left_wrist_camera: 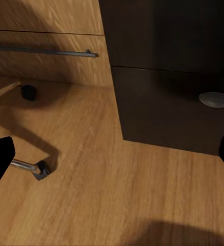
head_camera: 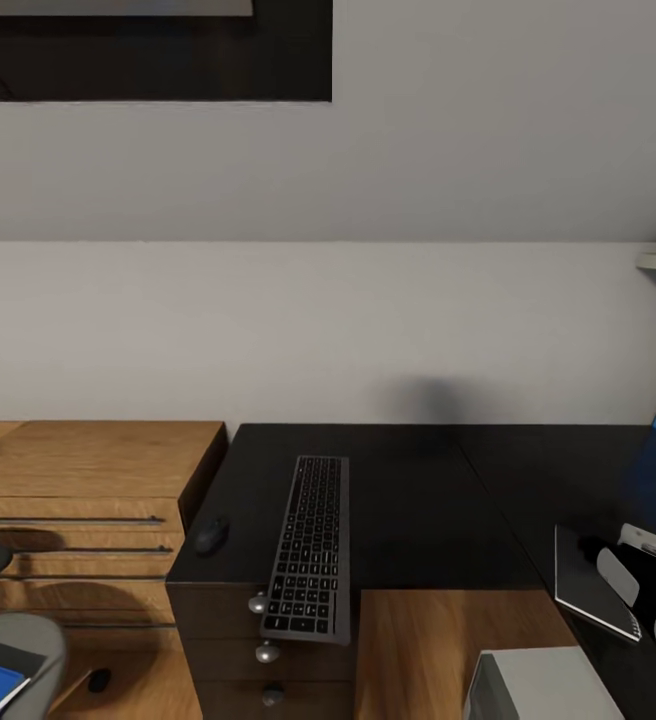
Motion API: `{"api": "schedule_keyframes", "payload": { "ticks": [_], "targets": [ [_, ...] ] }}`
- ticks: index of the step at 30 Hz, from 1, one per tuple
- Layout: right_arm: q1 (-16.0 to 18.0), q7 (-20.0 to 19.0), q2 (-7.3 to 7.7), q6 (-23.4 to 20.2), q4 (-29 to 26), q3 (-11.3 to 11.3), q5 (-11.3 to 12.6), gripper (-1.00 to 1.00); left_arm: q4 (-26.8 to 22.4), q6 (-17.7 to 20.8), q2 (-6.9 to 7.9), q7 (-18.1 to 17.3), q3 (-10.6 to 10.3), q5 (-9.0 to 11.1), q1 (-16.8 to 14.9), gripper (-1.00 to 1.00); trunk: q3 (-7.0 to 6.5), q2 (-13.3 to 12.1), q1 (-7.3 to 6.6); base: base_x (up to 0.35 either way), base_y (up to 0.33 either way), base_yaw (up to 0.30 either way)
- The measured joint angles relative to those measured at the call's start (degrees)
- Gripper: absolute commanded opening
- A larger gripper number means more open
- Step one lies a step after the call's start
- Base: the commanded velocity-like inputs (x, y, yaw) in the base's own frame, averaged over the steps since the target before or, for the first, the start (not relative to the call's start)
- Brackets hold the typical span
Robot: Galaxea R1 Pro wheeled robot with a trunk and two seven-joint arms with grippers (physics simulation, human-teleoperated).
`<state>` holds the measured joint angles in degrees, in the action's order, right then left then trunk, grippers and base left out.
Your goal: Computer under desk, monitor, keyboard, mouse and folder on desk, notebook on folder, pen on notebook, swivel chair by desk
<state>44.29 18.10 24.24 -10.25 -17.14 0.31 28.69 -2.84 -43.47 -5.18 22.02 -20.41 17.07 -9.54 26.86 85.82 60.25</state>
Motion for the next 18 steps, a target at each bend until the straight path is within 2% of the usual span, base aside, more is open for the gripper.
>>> {"api": "schedule_keyframes", "payload": {
  "ticks": [18],
  "targets": [
    [0.05, 0.14, 0.02, -0.49, -1.67, -0.02, -0.67, 1.00, 0.00, 0.00, 0.00, -0.01, 0.00, 0.01, 0.00, 1.00, 3.22, 7.23, 3.95, 0.000, 0.000, 0.000]
  ]
}}
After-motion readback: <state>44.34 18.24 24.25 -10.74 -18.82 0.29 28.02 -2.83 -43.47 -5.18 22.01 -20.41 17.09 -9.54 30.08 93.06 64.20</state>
